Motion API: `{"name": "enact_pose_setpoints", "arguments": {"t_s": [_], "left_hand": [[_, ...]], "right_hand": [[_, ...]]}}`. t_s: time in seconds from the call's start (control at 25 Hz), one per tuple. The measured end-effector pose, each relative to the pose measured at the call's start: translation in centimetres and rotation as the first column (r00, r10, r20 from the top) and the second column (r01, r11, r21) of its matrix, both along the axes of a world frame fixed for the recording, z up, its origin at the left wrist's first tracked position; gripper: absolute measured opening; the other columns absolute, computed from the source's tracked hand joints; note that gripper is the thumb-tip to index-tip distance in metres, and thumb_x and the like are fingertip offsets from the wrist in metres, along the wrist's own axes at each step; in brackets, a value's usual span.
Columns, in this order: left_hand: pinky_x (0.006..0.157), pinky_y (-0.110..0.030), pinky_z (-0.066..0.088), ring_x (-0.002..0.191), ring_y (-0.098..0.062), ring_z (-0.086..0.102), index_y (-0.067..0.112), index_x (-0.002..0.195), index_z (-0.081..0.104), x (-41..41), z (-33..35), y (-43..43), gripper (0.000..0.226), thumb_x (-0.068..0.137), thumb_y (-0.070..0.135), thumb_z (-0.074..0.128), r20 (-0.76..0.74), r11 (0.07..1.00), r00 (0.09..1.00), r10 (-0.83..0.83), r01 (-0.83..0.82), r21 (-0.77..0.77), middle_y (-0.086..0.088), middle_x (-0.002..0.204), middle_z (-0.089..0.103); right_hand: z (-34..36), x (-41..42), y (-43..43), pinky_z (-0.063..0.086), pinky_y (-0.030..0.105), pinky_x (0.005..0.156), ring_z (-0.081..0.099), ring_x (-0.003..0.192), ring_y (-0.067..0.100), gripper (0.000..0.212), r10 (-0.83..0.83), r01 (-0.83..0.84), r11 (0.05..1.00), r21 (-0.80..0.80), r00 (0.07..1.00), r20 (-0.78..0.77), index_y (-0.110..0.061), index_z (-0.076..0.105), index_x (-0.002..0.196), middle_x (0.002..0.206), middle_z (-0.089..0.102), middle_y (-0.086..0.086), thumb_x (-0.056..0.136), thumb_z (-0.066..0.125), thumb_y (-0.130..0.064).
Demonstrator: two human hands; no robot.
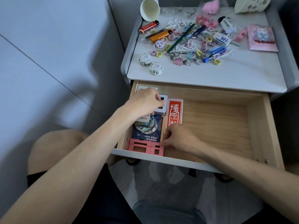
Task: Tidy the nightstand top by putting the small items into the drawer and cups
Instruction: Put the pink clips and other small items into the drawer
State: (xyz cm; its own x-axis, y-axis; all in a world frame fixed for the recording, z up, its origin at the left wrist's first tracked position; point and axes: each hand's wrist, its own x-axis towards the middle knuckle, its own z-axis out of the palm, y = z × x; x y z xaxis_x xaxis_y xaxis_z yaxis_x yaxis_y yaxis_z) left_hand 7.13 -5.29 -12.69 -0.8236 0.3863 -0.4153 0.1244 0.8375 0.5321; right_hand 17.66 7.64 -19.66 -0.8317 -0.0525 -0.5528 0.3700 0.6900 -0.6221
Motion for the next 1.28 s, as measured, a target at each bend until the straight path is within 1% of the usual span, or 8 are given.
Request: {"name": "enact_pose_setpoints", "arguments": {"t_s": [0.36, 0.52, 0.64, 0.72, 0.8, 0.96, 1.12, 1.28], "left_hand": [[0.053, -0.019, 0.05, 0.06, -0.006, 0.068, 0.018, 0.094, 0.068, -0.5, 2.8, 0.3, 0.011, 0.097, 0.025, 0.059, -0.099, 0.981, 0.993, 0.063, -0.043, 0.19, 0.001, 0.08, 0.071], [0.058, -0.023, 0.054, 0.063, -0.009, 0.069, 0.02, 0.09, 0.069, -3.6, 4.8, 3.9, 0.01, 0.095, 0.022, 0.061, -0.217, 0.957, 0.97, 0.108, -0.042, 0.287, 0.005, 0.08, 0.071], [0.061, -0.012, 0.045, 0.076, -0.004, 0.065, 0.021, 0.094, 0.068, -7.5, 5.6, 7.2, 0.006, 0.095, 0.019, 0.063, -0.348, 0.959, 0.929, 0.123, -0.022, 0.282, 0.012, 0.087, 0.068], [0.071, -0.015, 0.05, 0.082, -0.006, 0.064, 0.019, 0.099, 0.068, -10.3, 5.4, 9.2, 0.007, 0.093, 0.016, 0.065, -0.407, 0.962, 0.905, 0.122, -0.007, 0.272, 0.009, 0.094, 0.068], [0.081, -0.029, 0.055, 0.087, -0.011, 0.065, 0.016, 0.103, 0.068, -12.2, 4.9, 11.0, 0.012, 0.091, 0.014, 0.068, -0.445, 0.971, 0.894, 0.062, 0.049, 0.234, 0.004, 0.1, 0.07], [0.078, -0.035, 0.056, 0.086, -0.014, 0.065, 0.017, 0.106, 0.068, -16.3, 4.1, 15.5, 0.013, 0.094, 0.012, 0.064, -0.527, 0.975, 0.848, -0.062, 0.164, 0.149, 0.0, 0.104, 0.07], [0.083, -0.033, 0.052, 0.101, -0.023, 0.063, 0.014, 0.117, 0.066, -20.5, 4.2, 19.7, 0.022, 0.096, 0.019, 0.063, -0.599, 0.982, 0.792, -0.12, 0.185, 0.047, -0.006, 0.116, 0.066], [0.083, -0.034, 0.044, 0.118, -0.027, 0.055, 0.024, 0.131, 0.058, -23.0, 3.3, 23.3, 0.036, 0.096, 0.015, 0.055, -0.593, 0.94, 0.731, -0.339, 0.282, -0.19, -0.003, 0.131, 0.061]], "right_hand": [[6.4, -2.1, 6.9, 0.06, 0.027, 0.06, 0.07, 0.057, 0.01, 0.006, -0.182, 0.164, 0.981, -0.106, 0.964, -0.192, -0.012, 0.071, 0.081, 0.069, 0.072, 0.0, 0.084, 0.074, -0.015], [9.9, -5.6, 11.9, 0.06, 0.032, 0.061, 0.067, 0.056, 0.012, 0.007, -0.283, 0.254, 0.958, -0.136, 0.916, -0.285, -0.011, 0.069, 0.078, 0.064, 0.07, 0.001, 0.085, 0.071, -0.012], [11.0, -9.6, 16.1, 0.057, 0.037, 0.064, 0.069, 0.063, 0.015, 0.009, -0.354, 0.362, 0.93, -0.065, 0.834, -0.423, -0.016, 0.067, 0.078, 0.072, 0.071, 0.001, 0.086, 0.067, -0.018], [10.9, -12.8, 18.8, 0.052, 0.034, 0.067, 0.067, 0.076, 0.02, 0.005, -0.286, 0.414, 0.902, 0.125, 0.788, -0.546, -0.018, 0.067, 0.085, 0.083, 0.071, 0.0, 0.088, 0.064, -0.021], [10.6, -15.8, 20.9, 0.045, 0.031, 0.07, 0.063, 0.089, 0.026, 0.014, -0.178, 0.437, 0.848, 0.3, 0.768, -0.615, -0.018, 0.068, 0.1, 0.099, 0.068, 0.004, 0.09, 0.058, -0.019], [10.0, -20.2, 24.7, 0.045, 0.035, 0.073, 0.061, 0.096, 0.035, 0.024, -0.104, 0.443, 0.711, 0.546, 0.834, -0.542, -0.011, 0.062, 0.113, 0.114, 0.058, 0.015, 0.093, 0.053, -0.018], [9.6, -21.4, 25.1, 0.042, 0.031, 0.063, 0.061, 0.088, 0.03, 0.016, -0.065, 0.392, 0.724, 0.567, 0.857, -0.511, -0.003, 0.062, 0.104, 0.106, 0.062, 0.018, 0.092, 0.052, -0.009], [9.5, -21.7, 25.8, 0.046, 0.031, 0.071, 0.06, 0.097, 0.031, 0.025, -0.171, 0.489, 0.765, 0.419, 0.782, -0.599, -0.003, 0.063, 0.113, 0.109, 0.065, 0.017, 0.09, 0.052, -0.002]]}}
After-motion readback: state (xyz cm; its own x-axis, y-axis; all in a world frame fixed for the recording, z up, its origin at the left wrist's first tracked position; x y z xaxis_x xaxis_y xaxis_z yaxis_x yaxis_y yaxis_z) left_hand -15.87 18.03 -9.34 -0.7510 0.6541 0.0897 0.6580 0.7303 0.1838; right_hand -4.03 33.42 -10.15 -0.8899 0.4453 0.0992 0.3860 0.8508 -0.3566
